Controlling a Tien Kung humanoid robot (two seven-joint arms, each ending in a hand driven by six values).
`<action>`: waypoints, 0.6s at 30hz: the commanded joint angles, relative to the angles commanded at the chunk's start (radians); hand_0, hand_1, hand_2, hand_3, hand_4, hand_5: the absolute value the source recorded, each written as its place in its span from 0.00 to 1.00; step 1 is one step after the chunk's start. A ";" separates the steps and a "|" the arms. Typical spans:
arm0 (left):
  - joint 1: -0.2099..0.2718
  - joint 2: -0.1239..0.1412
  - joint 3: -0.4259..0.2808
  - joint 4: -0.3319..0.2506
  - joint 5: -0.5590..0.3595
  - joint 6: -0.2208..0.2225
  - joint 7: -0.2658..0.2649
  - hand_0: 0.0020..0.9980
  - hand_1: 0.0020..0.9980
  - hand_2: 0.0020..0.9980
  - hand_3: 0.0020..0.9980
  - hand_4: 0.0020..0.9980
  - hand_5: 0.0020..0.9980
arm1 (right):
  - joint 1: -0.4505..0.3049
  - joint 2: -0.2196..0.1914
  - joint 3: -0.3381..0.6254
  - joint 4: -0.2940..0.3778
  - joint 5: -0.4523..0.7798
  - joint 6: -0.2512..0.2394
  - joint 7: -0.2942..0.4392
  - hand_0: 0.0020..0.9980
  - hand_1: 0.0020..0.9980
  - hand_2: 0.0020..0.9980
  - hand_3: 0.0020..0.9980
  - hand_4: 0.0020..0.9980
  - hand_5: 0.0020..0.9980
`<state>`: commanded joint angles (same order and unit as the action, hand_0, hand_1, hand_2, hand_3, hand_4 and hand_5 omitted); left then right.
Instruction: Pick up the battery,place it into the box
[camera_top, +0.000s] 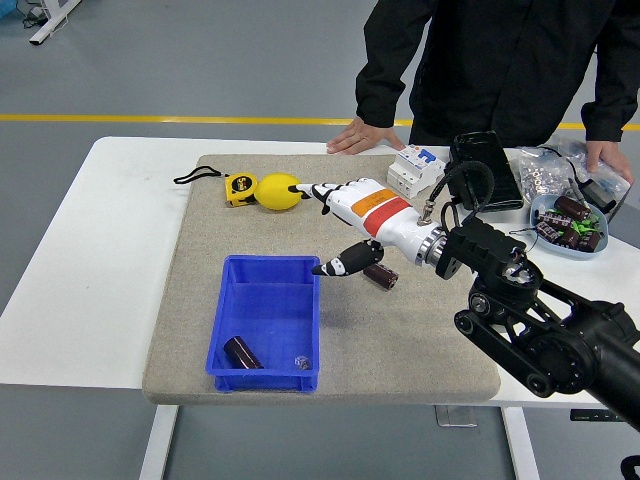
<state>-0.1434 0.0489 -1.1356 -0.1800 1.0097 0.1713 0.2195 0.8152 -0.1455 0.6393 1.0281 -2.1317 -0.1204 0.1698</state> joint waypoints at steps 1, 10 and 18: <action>0.000 0.000 0.000 0.000 -0.001 0.000 0.000 0.73 0.68 0.68 0.59 0.64 0.55 | 0.015 -0.010 -0.032 -0.021 -0.022 -0.002 0.004 0.45 0.61 0.78 0.90 1.00 0.36; -0.005 -0.004 0.004 0.000 -0.003 0.002 -0.001 0.73 0.68 0.68 0.59 0.64 0.55 | 0.104 -0.024 -0.258 -0.182 -0.046 -0.034 0.039 0.45 0.60 0.75 0.86 1.00 0.37; -0.009 -0.005 0.015 0.000 -0.014 0.003 -0.002 0.73 0.69 0.68 0.59 0.64 0.55 | 0.171 -0.012 -0.371 -0.284 -0.059 -0.119 0.081 0.43 0.57 0.71 0.81 1.00 0.36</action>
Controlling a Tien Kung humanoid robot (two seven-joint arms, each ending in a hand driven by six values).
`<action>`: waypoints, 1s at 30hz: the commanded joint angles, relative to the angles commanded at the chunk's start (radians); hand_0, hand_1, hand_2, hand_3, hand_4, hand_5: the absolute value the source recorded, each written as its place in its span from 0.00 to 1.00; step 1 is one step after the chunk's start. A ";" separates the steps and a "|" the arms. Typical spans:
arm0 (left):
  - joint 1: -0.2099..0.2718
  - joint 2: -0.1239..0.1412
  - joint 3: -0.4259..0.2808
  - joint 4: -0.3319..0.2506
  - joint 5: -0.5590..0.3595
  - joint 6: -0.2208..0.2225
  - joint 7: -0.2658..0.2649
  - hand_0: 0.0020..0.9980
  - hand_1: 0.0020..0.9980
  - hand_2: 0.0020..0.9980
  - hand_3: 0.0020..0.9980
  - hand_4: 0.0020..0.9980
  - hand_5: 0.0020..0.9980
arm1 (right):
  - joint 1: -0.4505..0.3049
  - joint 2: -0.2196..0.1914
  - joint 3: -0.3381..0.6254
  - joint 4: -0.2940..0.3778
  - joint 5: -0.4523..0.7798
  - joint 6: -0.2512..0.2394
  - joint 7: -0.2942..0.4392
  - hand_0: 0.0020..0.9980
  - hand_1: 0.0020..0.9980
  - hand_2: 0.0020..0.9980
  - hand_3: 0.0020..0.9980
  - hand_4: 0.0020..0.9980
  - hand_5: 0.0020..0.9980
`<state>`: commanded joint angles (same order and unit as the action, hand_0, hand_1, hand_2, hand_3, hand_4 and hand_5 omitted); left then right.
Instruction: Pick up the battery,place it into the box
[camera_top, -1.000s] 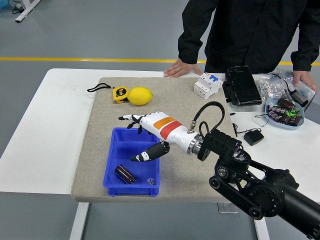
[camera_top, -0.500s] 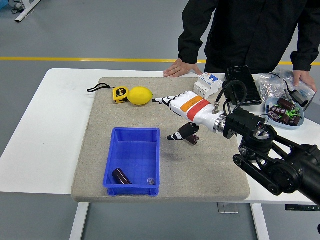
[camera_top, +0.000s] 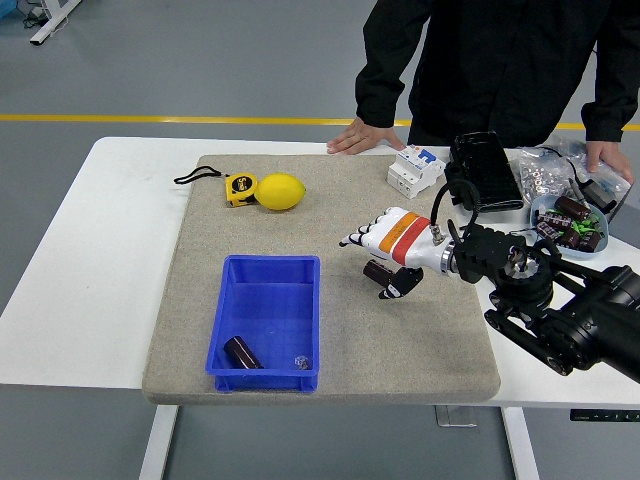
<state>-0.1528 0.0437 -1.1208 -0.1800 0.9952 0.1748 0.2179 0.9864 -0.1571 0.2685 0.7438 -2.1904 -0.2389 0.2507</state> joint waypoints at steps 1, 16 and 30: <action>-0.001 0.001 0.002 0.000 -0.001 0.000 0.000 0.73 0.69 0.68 0.59 0.64 0.55 | 0.007 -0.001 -0.016 -0.004 -0.002 -0.013 0.006 0.43 0.57 0.71 0.81 1.00 0.36; -0.013 -0.004 0.011 0.000 -0.014 0.003 -0.002 0.73 0.69 0.68 0.59 0.64 0.55 | 0.056 0.010 -0.159 -0.071 -0.016 -0.072 0.010 0.43 0.57 0.69 0.78 0.98 0.34; -0.029 -0.008 0.023 0.000 -0.020 0.003 -0.004 0.73 0.69 0.69 0.59 0.63 0.55 | 0.066 0.058 -0.209 -0.218 0.005 -0.128 0.022 0.41 0.56 0.67 0.77 0.96 0.33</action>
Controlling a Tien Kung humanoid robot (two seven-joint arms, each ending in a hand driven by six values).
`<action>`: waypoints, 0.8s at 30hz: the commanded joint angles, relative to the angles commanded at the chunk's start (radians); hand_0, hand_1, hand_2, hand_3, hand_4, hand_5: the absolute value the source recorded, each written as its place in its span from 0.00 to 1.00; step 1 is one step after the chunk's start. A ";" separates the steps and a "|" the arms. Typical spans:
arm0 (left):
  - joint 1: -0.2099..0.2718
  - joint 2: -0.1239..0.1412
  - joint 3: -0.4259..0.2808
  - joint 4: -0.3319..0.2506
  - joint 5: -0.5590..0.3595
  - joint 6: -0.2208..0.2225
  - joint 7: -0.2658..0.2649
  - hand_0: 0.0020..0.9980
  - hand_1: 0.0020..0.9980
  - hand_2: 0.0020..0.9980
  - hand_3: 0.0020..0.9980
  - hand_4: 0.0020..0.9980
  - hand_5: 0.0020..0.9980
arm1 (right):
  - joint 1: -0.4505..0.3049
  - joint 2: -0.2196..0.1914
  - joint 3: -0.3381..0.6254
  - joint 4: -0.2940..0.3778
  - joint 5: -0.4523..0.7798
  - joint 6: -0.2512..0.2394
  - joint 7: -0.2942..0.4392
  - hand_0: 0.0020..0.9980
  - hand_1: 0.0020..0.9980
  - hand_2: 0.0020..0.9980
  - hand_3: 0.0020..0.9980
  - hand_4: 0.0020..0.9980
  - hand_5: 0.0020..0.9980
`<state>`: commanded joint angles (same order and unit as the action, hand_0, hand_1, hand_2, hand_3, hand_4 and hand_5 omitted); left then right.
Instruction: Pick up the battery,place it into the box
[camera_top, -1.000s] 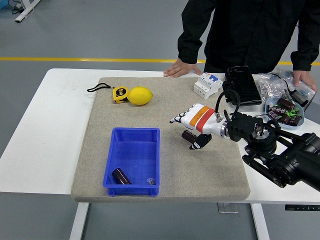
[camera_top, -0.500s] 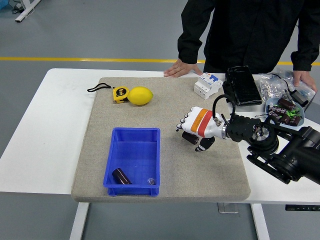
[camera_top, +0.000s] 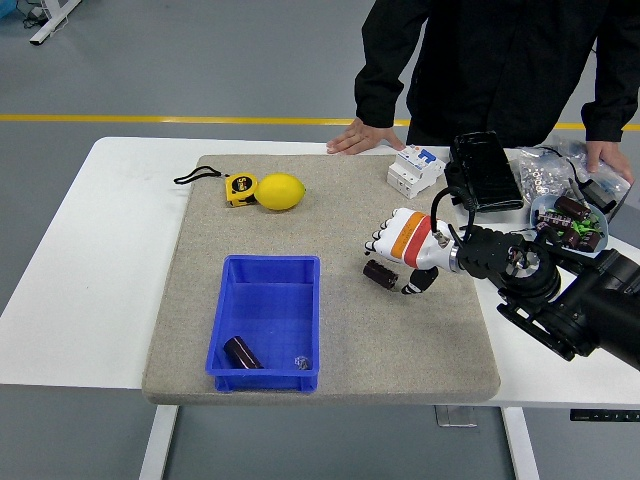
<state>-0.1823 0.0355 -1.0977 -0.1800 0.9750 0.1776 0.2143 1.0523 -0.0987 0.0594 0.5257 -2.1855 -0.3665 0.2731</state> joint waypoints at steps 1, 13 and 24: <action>-0.001 0.000 0.002 0.000 -0.001 0.000 0.000 0.73 0.69 0.69 0.59 0.63 0.55 | 0.000 0.001 -0.003 -0.004 0.002 -0.005 0.001 0.41 0.56 0.67 0.77 0.96 0.33; 0.001 -0.002 -0.003 0.000 0.014 -0.004 0.002 0.72 0.69 0.69 0.59 0.63 0.55 | -0.012 0.016 -0.025 -0.010 0.004 -0.036 0.003 0.39 0.51 0.62 0.69 0.87 0.29; -0.001 -0.003 0.007 0.000 0.003 -0.004 0.001 0.73 0.70 0.69 0.59 0.63 0.55 | -0.018 0.026 -0.032 -0.016 0.010 -0.043 -0.003 0.38 0.49 0.60 0.65 0.83 0.26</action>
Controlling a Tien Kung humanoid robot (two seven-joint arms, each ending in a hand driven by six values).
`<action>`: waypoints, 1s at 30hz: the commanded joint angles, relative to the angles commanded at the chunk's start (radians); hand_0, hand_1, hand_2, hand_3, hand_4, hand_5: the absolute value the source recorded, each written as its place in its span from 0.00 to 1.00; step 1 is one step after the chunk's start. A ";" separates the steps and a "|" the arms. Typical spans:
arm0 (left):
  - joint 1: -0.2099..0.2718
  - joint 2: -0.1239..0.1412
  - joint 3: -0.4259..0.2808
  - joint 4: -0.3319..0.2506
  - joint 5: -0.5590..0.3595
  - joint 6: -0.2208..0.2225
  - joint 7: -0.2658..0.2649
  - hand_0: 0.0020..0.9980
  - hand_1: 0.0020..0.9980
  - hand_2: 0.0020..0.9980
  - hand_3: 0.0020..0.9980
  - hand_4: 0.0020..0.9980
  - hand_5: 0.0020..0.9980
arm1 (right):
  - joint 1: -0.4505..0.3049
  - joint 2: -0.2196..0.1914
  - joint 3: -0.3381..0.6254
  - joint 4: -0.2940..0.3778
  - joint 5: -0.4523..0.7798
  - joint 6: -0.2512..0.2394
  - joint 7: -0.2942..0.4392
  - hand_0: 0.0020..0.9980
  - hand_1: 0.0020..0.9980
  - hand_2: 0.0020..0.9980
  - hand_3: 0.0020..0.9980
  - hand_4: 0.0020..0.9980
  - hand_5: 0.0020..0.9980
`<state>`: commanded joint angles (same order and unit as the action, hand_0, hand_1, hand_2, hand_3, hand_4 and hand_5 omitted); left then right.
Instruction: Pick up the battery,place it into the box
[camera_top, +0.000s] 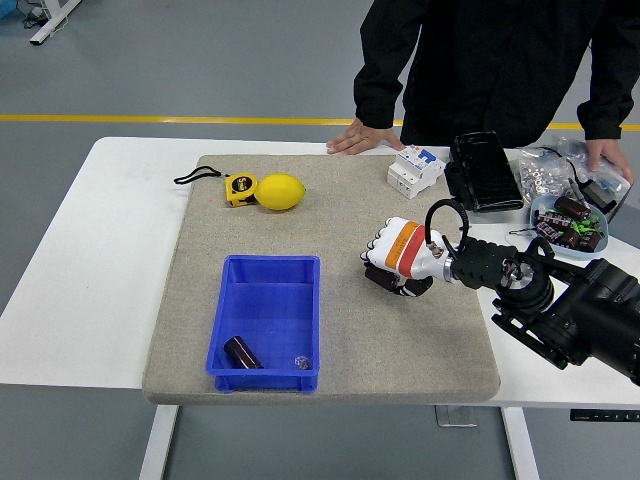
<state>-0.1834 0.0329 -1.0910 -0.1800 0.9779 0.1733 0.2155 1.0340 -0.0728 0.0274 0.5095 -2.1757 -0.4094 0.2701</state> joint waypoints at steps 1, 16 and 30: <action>0.000 0.000 0.001 0.000 -0.001 0.000 0.000 0.73 0.70 0.69 0.59 0.63 0.55 | 0.000 0.000 0.000 0.000 0.002 -0.002 0.001 0.38 0.49 0.60 0.65 0.83 0.26; 0.013 0.002 -0.007 0.000 0.002 -0.002 -0.001 0.73 0.70 0.69 0.59 0.63 0.54 | 0.002 -0.027 0.047 0.036 0.029 -0.004 0.011 0.26 0.38 0.47 0.53 0.69 0.18; 0.038 0.007 -0.035 0.000 0.038 -0.005 0.002 0.73 0.70 0.69 0.59 0.63 0.54 | -0.122 -0.083 0.406 0.390 0.141 -0.003 -0.089 0.26 0.39 0.47 0.52 0.68 0.17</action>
<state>-0.1459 0.0397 -1.1258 -0.1800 1.0155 0.1686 0.2174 0.9122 -0.1556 0.4331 0.9000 -2.0348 -0.4123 0.1810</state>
